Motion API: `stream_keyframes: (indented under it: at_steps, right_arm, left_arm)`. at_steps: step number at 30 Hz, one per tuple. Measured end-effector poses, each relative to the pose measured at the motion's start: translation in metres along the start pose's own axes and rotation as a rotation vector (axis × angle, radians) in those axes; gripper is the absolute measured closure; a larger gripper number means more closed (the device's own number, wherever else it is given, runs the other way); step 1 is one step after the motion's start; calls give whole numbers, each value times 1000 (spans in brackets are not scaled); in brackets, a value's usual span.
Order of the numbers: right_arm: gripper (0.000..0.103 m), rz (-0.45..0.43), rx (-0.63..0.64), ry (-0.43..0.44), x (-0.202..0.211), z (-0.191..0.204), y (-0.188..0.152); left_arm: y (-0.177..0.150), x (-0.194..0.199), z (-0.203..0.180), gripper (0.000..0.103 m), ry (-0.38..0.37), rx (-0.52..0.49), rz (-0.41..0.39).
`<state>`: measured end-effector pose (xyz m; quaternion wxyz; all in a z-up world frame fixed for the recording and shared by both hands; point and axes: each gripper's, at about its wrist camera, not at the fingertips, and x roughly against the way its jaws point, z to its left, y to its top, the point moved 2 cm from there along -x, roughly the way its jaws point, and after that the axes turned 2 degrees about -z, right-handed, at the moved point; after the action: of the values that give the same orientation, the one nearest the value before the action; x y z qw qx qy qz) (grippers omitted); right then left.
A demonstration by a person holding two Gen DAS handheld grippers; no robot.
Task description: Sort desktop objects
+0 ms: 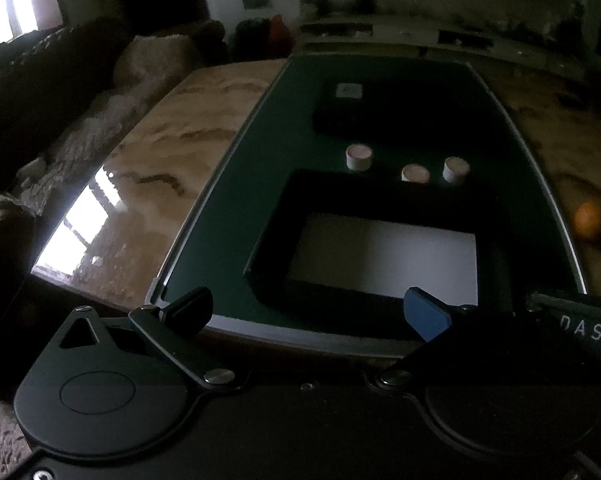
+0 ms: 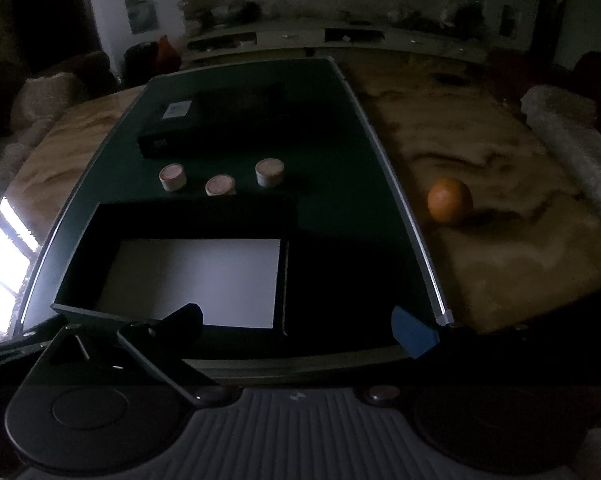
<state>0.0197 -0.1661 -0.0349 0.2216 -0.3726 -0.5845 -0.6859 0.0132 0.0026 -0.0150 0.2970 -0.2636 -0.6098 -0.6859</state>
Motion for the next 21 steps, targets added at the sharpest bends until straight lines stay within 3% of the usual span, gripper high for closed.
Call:
stream_keyframes:
  at_steps: [8,11,21]
  right_arm:
    - [0,-23,44,-55,4,16,-1]
    - [0,-7,16,-4,-3,0,-1]
    - [0,-14,13,4,-7,1,-1]
  left_arm:
    - [-3,-3,0,0,1,10,23]
    - [-2,-3,3,0,-3,16,35]
    - [-1,-12,2,0,15,-1,41]
